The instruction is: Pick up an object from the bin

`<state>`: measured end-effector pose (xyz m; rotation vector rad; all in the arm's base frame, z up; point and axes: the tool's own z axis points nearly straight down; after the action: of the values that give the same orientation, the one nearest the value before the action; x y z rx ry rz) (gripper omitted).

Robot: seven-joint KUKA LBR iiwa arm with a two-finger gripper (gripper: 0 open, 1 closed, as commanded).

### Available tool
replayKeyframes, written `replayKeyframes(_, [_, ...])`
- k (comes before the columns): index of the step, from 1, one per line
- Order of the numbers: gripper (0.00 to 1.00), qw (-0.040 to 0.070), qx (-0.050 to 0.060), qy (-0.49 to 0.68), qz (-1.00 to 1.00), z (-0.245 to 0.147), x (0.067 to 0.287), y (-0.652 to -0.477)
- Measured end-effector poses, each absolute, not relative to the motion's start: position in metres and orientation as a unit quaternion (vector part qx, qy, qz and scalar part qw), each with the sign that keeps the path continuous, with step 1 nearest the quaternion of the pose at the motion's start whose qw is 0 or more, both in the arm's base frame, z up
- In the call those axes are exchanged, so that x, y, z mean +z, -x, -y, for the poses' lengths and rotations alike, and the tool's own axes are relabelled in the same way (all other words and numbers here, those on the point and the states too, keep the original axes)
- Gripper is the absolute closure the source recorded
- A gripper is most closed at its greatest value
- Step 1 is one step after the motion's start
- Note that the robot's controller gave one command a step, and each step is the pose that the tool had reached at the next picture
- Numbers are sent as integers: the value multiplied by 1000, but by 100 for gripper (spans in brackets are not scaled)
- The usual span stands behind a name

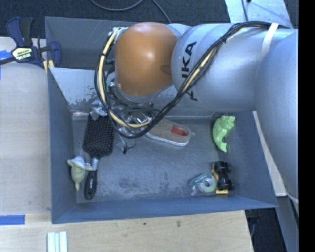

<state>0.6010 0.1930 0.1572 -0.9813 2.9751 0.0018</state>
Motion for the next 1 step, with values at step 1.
replayKeyframes(1, [0,6,-1,488,-873,-195,105,-619])
